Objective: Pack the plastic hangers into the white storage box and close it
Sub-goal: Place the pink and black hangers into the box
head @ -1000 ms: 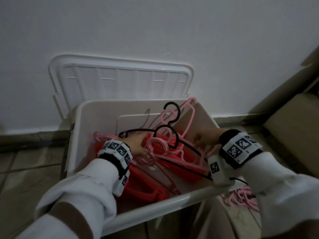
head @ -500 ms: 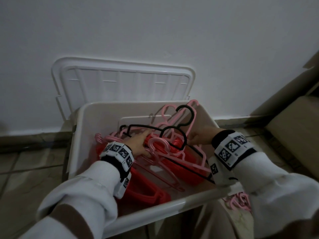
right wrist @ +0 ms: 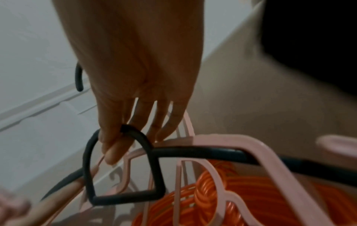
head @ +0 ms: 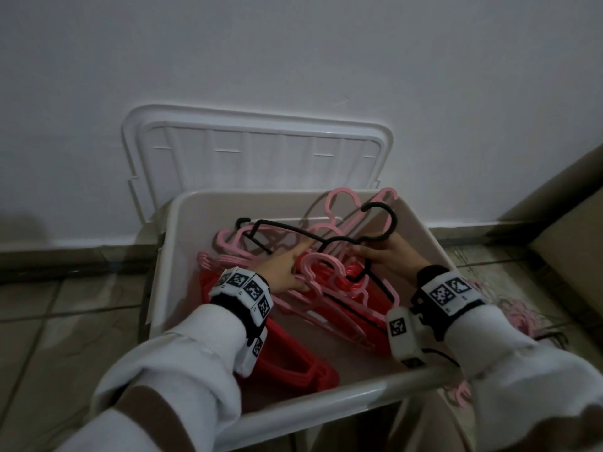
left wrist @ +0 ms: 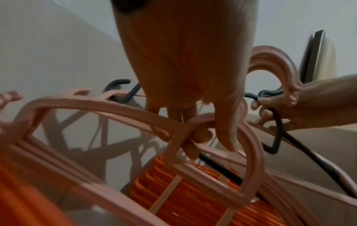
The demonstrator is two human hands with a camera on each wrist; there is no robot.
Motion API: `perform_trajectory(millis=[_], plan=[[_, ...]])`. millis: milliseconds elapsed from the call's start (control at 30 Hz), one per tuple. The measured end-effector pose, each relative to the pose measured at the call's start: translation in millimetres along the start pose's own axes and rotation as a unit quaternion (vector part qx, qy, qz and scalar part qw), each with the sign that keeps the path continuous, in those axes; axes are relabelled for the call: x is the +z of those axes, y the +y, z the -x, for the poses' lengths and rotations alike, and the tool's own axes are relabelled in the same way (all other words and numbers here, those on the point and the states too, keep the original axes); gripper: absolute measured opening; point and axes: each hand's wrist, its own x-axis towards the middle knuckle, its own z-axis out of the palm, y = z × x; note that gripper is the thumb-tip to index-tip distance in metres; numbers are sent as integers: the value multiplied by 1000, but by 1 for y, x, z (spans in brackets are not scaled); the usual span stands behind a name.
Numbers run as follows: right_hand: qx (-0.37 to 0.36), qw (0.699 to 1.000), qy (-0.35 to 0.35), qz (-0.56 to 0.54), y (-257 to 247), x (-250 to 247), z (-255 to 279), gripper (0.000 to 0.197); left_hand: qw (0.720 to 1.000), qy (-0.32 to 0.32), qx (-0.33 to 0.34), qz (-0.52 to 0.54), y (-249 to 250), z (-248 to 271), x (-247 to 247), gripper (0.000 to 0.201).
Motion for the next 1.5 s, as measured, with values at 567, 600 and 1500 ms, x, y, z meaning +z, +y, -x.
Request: perform_trajectory(millis=[567,600,1500], plan=[[23,986,-41,-161,22,-25,12,11,997,47,-7,-62,13,4,-3,49],[23,985,-41,-163,24,-26,12,11,997,43,-1,-69,13,4,-3,51],[101,994,-34,-7,27,-32,9,10,993,95,-46,45,29,15,-8,72]])
